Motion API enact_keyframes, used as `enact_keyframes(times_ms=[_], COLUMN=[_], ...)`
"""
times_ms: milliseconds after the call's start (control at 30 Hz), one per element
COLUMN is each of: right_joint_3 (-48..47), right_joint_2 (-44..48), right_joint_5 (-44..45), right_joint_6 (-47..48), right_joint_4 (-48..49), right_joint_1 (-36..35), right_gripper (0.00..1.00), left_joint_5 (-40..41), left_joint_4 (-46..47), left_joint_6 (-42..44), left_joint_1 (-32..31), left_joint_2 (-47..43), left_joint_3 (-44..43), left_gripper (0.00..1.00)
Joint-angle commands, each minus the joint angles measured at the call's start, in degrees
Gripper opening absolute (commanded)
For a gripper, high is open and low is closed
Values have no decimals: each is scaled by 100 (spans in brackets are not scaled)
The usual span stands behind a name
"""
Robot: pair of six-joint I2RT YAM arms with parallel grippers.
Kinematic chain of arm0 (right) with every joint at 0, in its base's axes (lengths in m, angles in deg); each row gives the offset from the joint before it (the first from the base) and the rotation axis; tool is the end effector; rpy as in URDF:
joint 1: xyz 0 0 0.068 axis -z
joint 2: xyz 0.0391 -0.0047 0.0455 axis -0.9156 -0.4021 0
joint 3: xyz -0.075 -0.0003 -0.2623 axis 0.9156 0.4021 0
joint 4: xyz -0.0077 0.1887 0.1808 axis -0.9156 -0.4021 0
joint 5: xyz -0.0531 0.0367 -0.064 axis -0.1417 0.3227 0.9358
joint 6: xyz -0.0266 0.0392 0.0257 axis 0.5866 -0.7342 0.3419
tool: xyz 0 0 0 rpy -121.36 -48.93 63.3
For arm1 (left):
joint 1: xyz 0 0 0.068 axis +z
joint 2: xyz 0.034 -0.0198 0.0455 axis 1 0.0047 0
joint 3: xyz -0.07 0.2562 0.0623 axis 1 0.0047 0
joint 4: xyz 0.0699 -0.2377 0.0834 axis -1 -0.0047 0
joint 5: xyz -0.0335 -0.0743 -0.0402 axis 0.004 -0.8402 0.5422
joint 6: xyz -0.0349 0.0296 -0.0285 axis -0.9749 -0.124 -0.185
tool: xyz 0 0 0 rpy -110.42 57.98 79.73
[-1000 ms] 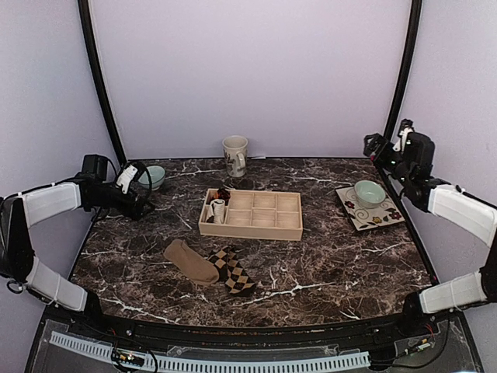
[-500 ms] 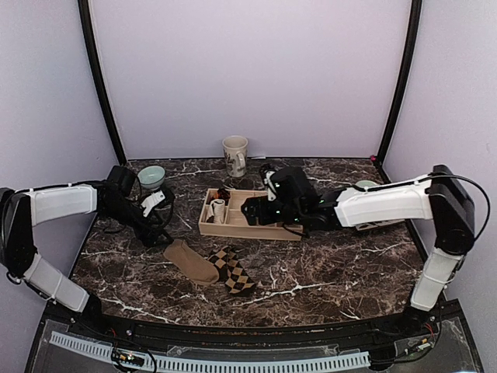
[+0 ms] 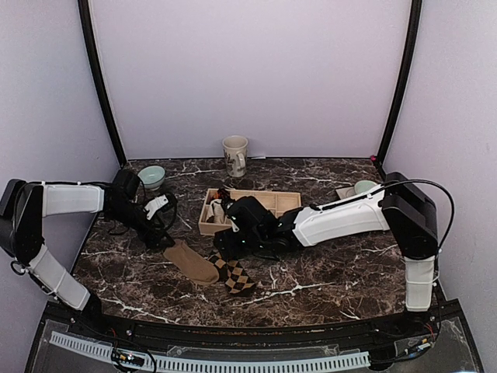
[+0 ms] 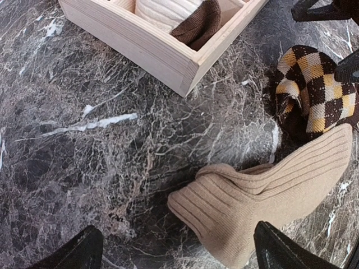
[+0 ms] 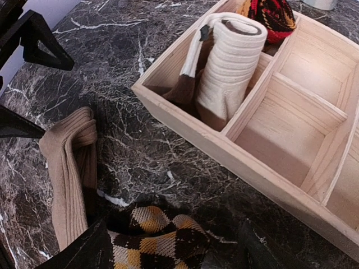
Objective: Roll the socks
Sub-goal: Pick up the sock from the center of the board.
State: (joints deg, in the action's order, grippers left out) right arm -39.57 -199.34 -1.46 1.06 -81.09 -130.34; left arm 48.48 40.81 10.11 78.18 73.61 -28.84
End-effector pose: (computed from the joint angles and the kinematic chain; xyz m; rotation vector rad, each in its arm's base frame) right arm 0.2019 0.3974 0.1721 -0.5605 2.2628 0.6190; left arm 0.2767 -0.0740 0.1767 1.1665 2.2237 -0.4905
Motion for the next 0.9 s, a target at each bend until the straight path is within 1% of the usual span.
enact_keyframes(times_ms=[0,133,233,333,400,433,500,567,633,700,767,833,867], right_joint_3=[-66,185,410,489,545,549,498,484,530,613,746,933,993], right_joint_2=[-185,-159,-67,-58,-78,-87,-86,6,154,315,468,609,680], right_joint_5=[-184,-369,-550,-674,-824,-868,-853,-732,-610,-556,-522,-426,-373], right_joint_6=[-225,-502,-654,-754,-802,-825,-847,-846,-838,-837,-837,-829,-825], right_joint_4=[40,193,414,458,591,628,567,526,512,495,493,481,457], right_joint_1=[-128,-157,-156,-177,-178,-176,-178,-170,-155,-120,-92,-75,-66], right_gripper=[74,69,68,65,59,54,41,28,22,20,17,10,7], left_joint_5=[-148,-159,-331,-118,117,264,416,568,847,1181,1584,1994,2211], left_joint_4=[73,-25,-127,-66,46,101,186,264,399,618,774,869,885], left_joint_6=[24,82,213,299,264,205,89,63,170,316,402,414,422], left_joint_1=[-55,-120,-167,-352,-480,-518,-553,-575,-613,-648,-664,-670,-673], left_joint_2=[27,128,99,143,238,299,407,460,435,400,425,515,580], left_joint_3=[55,35,56,82,62,31,-44,-53,46,197,267,245,214], left_gripper=[97,95,95,93,82,75,64,59,55,51,40,27,24])
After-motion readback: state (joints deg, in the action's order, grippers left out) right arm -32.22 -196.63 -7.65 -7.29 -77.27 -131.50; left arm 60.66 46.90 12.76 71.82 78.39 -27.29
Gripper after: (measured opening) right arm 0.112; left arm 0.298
